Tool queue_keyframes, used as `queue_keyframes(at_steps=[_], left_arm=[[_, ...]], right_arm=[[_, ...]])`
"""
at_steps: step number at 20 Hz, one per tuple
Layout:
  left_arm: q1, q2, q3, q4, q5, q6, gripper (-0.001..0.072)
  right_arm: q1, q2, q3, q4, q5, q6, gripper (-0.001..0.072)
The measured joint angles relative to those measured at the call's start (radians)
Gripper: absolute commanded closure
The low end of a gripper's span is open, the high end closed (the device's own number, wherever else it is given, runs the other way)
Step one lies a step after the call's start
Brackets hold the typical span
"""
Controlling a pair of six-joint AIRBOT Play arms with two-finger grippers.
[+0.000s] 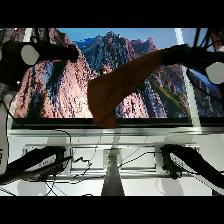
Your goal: Fold the clothes and pants, and hang the long-sleeved shirts on hangers.
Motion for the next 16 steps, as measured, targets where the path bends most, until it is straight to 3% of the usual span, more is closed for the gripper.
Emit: queue_keyframes(at_steps=[2, 4, 6, 8, 16], left_arm=[[0.0, -0.024, 0.0, -0.002, -0.1, -0.004, 0.0037], [0.0, -0.063, -0.003, -0.035, -0.193, 0.003, 0.0165], [0.0, -0.113, -0.018, -0.114, -0.23, 0.031, 0.0155], [0.0, -0.17, -0.039, -0.217, -0.211, 0.06, 0.0002], [-0.058, -0.477, -0.066, -0.733, -0.031, 0.327, 0.0009]], right_arm=[[-0.034, 0.001, 0.025, -0.081, 0.052, 0.003, 0.0697], [-0.076, 0.001, 0.037, -0.12, 0.1, 0.005, 0.0696], [-0.11, 0.0, 0.043, -0.138, 0.138, 0.006, 0.0696], [-0.132, -0.001, 0.045, -0.15, 0.17, 0.007, 0.0696], [-0.154, -0.002, 0.048, -0.113, 0.212, 0.007, 0.0697]])
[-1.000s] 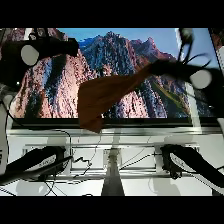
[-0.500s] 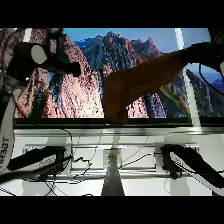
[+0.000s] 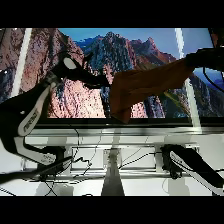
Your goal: Fold the clothes and pants, and hang the long-sleeved shirts on hangers.
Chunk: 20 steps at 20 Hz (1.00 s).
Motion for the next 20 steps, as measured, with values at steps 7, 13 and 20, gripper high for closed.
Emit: queue_keyframes(at_steps=[7, 13, 20], left_arm=[[-0.079, -0.113, 0.001, -0.097, 0.084, 0.098, 0.0694], [-0.076, -0.071, 0.074, -0.053, 0.086, 0.168, 0.0694], [0.061, 0.306, 0.269, 0.425, 0.103, 0.064, 0.0693]], right_arm=[[-0.001, 0.0, 0.0, 0.013, 0.003, 0.0, 0.0696], [-0.001, 0.014, 0.004, 0.013, -0.049, 0.0, 0.0697], [0.043, 0.074, 0.072, 0.148, -0.169, 0.0, 0.0697]])
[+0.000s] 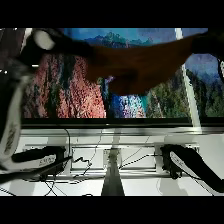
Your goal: Fold the clothes and pants, and hang the long-sleeved shirts on hangers.
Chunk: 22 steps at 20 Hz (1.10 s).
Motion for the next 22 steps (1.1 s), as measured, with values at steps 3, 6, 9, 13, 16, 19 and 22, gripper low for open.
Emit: queue_keyframes(at_steps=[3, 6, 9, 13, 16, 19, 22], left_arm=[[0.019, 0.178, 0.03, 0.188, 0.013, -0.014, 0.0693], [0.026, 0.29, 0.037, 0.297, -0.062, -0.022, 0.0693], [0.028, 0.327, -0.011, 0.339, -0.188, -0.051, 0.0693], [0.029, 0.297, -0.242, 0.271, -0.165, -0.107, 0.0556], [0.029, 0.222, -0.409, 0.158, -0.073, -0.128, 0.0008], [0.044, 0.158, -0.479, 0.109, -0.029, -0.134, 0.0008], [0.1, 0.13, -0.505, 0.094, -0.04, -0.137, 0.0009]], right_arm=[[0.023, 0.02, 0.011, 0.048, -0.013, 0.0, 0.0697], [0.032, 0.028, 0.013, 0.06, 0.049, -0.011, 0.0697], [0.036, 0.023, -0.024, 0.054, 0.153, -0.057, 0.0697], [0.037, 0.019, -0.216, 0.048, 0.236, -0.085, 0.0697], [0.037, 0.019, -0.384, 0.015, 0.257, -0.091, 0.0697], [0.037, 0.02, -0.483, -0.026, 0.264, -0.094, 0.0697], [0.037, 0.02, -0.521, -0.052, 0.253, -0.095, 0.0697]])
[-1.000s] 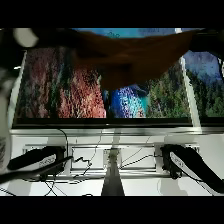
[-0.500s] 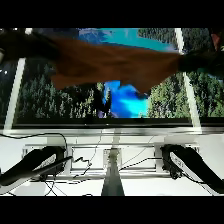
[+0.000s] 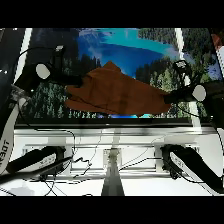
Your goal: Fold the clothes and pants, and hang the long-sleeved shirts on hangers.
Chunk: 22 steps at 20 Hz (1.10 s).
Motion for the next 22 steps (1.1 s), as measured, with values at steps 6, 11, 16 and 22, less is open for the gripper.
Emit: queue_keyframes(at_steps=[6, 11, 16, 22], left_arm=[[0.209, -0.016, -0.024, 0.047, -0.19, -0.003, 0.0011], [0.303, -0.048, -0.052, 0.013, -0.285, 0.143, 0.0013], [0.32, -0.143, -0.059, -0.101, -0.306, 0.346, 0.0021], [0.323, -0.222, -0.06, -0.148, -0.302, 0.53, 0.0251]], right_arm=[[0.0, 0.001, -0.019, -0.013, -0.025, -0.002, 0.0697], [0.0, 0.001, -0.022, -0.005, -0.065, -0.002, 0.0697], [0.0, 0.001, -0.022, 0.005, -0.099, -0.002, 0.0697], [0.0, 0.001, -0.022, 0.01, -0.108, -0.001, 0.0697]])
